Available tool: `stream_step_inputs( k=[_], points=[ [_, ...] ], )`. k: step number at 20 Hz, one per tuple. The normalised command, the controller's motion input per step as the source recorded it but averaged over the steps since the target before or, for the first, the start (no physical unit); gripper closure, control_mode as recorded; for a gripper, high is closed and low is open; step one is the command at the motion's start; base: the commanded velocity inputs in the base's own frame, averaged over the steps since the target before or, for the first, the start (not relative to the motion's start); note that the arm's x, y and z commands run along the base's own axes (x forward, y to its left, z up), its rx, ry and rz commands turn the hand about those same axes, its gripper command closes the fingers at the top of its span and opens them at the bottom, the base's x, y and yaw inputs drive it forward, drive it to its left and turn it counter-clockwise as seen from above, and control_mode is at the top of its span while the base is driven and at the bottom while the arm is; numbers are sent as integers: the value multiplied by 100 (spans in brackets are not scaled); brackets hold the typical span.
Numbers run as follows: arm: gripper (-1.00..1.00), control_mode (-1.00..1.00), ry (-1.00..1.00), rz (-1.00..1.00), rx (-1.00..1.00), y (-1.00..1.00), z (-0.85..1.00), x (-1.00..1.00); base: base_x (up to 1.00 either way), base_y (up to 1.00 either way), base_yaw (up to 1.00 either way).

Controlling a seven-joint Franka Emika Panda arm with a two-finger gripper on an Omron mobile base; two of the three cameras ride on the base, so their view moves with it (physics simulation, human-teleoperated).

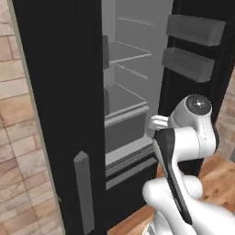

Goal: Take the fish out of the fridge, briefly rinse it in the sink, and place it on the tray next to the sink.

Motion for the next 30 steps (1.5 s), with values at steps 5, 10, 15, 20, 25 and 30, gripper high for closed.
stream_step_inputs(
  k=[5, 10, 15, 20, 25, 30],
  points=[
    [100, 100, 0, 0, 0, 0, 0, 0, -46, 12, -96],
    [100, 100, 0, 0, 0, 0, 0, 0, -38, 2, -96],
    [100, 100, 0, 0, 0, 0, 0, 0, -26, 0, -100],
    [100, 100, 0, 0, 0, 0, 0, 0, -17, 0, -100],
    [100, 100, 0, 0, 0, 0, 0, 0, -1, 0, -100],
    [100, 100, 0, 0, 0, 0, 0, 0, 4, -25, -99]
  ],
)
